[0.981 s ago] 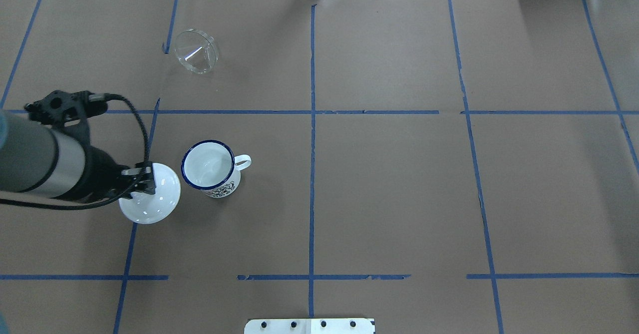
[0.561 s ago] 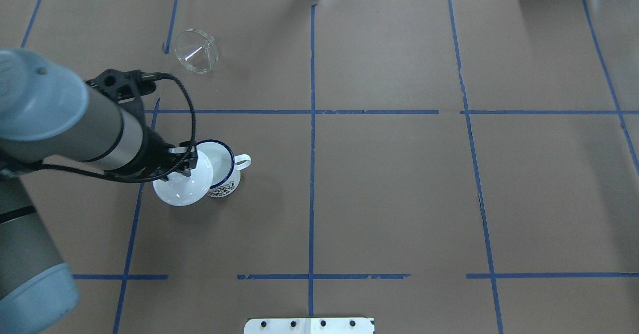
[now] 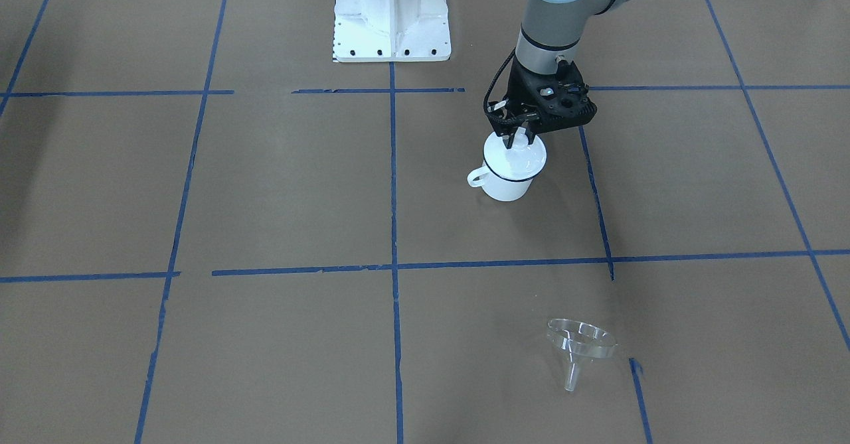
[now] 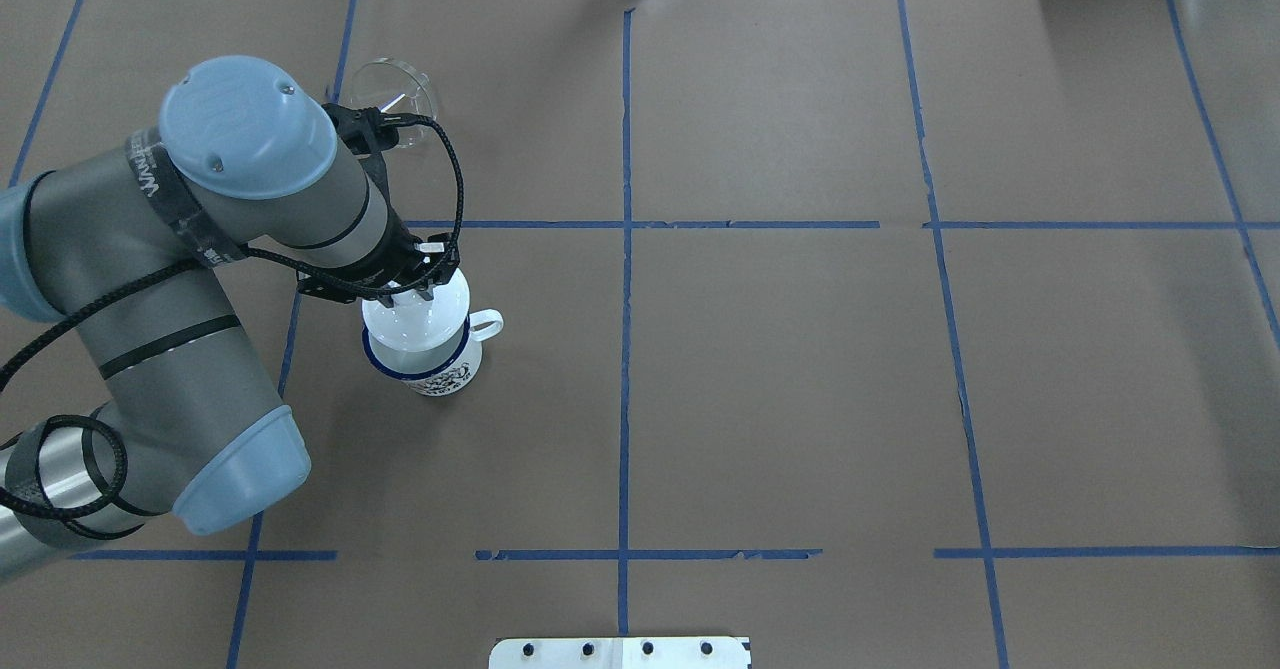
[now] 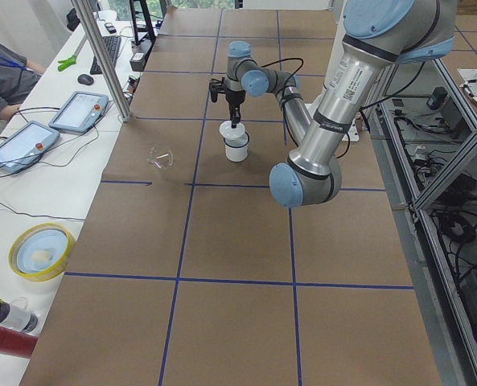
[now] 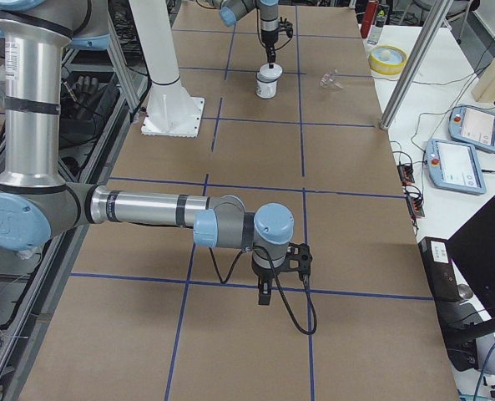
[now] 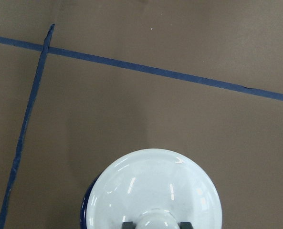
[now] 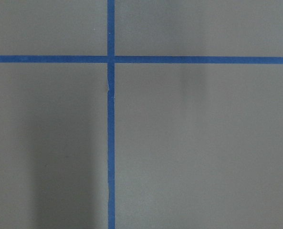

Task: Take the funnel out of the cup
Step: 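Lower the white funnel spout-first into the mug with the left gripper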

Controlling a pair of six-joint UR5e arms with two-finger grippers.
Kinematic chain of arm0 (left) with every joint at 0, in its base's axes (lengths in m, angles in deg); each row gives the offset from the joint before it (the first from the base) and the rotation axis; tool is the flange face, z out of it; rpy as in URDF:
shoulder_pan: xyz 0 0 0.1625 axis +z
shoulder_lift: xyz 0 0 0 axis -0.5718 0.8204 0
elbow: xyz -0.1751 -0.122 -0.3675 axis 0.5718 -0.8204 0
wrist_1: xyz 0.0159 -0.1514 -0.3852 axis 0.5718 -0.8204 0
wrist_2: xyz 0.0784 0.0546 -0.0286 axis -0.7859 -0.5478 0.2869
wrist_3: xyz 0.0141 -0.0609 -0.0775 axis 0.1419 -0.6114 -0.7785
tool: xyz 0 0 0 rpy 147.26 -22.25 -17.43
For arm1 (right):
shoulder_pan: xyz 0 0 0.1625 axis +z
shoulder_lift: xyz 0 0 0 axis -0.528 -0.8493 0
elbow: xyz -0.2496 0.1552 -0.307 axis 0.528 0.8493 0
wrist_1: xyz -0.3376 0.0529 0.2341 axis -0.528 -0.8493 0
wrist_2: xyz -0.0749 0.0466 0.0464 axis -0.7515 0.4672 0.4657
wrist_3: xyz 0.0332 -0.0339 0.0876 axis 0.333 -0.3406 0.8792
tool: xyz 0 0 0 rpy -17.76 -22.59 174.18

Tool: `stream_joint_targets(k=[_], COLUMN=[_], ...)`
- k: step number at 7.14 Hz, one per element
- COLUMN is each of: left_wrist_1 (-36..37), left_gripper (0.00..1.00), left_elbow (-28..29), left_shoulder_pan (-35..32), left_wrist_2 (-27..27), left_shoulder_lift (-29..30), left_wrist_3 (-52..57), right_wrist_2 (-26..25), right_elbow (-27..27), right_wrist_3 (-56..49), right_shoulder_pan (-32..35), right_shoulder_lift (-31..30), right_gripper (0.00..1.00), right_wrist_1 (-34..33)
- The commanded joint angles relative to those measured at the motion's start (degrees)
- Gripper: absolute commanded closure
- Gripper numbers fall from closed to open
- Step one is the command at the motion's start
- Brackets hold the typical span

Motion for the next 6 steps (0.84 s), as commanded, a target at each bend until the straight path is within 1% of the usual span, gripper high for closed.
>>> stream_joint_targets(k=[1, 6], left_wrist_1=[-0.1, -0.3], left_gripper=[1.00, 1.00], left_elbow=[0.1, 0.4], left_shoulder_pan=[0.2, 0.6], left_wrist_2=[0.2, 0.3], left_shoulder_lift=[-0.3, -1.1], left_wrist_3=[0.0, -0.1], right_wrist_2=[0.0, 0.0], right_elbow=[0.0, 0.0], right_wrist_3=[0.0, 0.0], right_shoulder_pan=[0.0, 0.0], right_shoulder_lift=[0.0, 0.0], right_gripper=[0.00, 0.00], right_wrist_1=[0.0, 0.0])
